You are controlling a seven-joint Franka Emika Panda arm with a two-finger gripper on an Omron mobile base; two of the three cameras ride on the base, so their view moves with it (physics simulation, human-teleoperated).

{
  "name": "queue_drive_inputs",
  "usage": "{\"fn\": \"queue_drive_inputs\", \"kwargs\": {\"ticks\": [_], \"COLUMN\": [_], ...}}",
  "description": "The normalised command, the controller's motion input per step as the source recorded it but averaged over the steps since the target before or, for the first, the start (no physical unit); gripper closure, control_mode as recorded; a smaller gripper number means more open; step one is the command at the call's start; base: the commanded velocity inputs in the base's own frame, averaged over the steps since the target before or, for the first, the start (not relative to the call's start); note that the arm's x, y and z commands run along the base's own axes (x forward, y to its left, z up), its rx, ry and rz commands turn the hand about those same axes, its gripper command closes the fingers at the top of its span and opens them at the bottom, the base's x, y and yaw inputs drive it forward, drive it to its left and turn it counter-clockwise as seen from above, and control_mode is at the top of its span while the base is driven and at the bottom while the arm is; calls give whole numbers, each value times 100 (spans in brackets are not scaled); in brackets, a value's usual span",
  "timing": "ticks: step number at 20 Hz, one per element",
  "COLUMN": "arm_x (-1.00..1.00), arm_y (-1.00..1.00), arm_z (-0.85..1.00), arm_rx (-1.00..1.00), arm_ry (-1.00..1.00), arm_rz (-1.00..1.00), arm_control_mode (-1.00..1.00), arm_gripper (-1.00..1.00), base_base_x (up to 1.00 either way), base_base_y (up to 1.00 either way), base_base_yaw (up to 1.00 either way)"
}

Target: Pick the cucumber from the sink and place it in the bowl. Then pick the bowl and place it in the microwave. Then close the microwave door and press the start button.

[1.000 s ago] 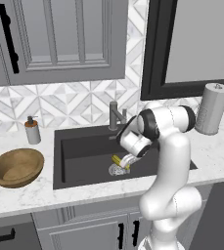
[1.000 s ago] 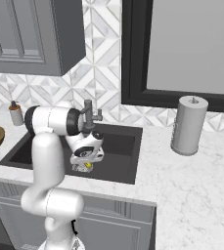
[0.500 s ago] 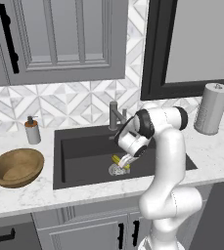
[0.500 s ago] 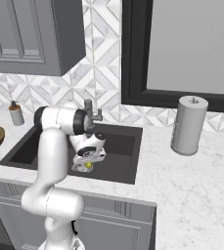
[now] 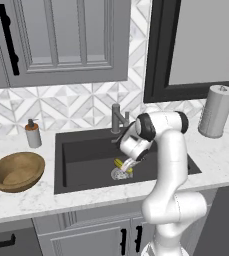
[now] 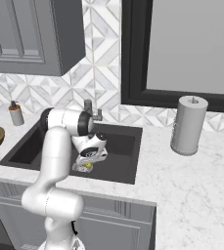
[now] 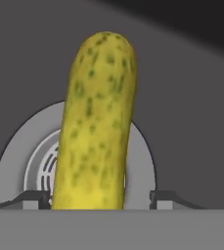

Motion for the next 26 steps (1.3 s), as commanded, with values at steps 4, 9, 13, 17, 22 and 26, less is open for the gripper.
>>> {"fn": "queue_drive_inputs", "kwargs": {"ticks": [4, 9, 13, 17, 22, 26], "arm_x": [6, 0, -16, -29, -31, -49], "arm_y": [0, 0, -5, -18, -22, -38], "arm_z": [-43, -22, 16, 61, 84, 74], "arm_rx": [0, 0, 0, 1, 2, 3], "arm_ry": [0, -1, 0, 0, 0, 0], "arm_rz": [2, 0, -1, -8, -5, -1], "arm_control_mode": [-100, -100, -100, -100, -100, -100], "arm_gripper": [100, 100, 100, 100, 100, 100], "base_base_x": [0, 0, 0, 0, 0, 0], "base_base_y": [0, 0, 0, 0, 0, 0], "base_base_yaw": [0, 0, 0, 0, 0, 0]}}
